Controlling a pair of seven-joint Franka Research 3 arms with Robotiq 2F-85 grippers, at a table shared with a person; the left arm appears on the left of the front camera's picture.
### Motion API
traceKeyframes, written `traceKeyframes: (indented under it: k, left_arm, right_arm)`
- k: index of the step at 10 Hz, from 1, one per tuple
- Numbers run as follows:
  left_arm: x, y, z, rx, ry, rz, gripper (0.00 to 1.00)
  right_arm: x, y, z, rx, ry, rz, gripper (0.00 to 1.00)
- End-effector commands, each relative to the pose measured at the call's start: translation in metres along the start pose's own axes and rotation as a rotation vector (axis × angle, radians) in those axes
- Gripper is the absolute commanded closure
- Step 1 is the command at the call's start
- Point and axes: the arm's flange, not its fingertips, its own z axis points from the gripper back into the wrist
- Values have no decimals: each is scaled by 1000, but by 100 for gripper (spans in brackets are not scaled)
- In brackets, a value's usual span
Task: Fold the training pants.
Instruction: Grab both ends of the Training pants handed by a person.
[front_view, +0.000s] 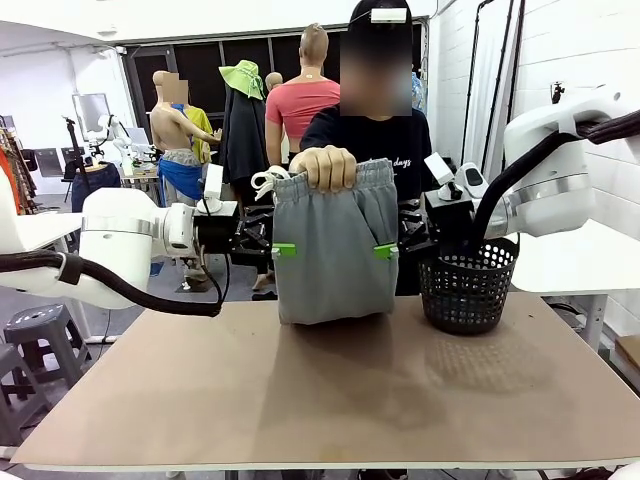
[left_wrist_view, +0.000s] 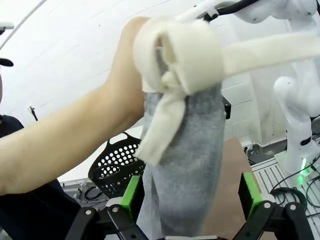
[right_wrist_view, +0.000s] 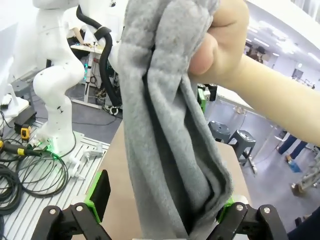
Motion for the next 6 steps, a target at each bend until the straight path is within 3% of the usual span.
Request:
traceKeyframes:
  k: [1,6]
  left_arm:
    - [7,6,-10,36,13,87,0]
    - [9,18,-21,64,57,62,0]
  right_arm:
    - [9,-3,-9,-5,5,-30,0]
    - [32,-9,-9,35,-26,-36,0]
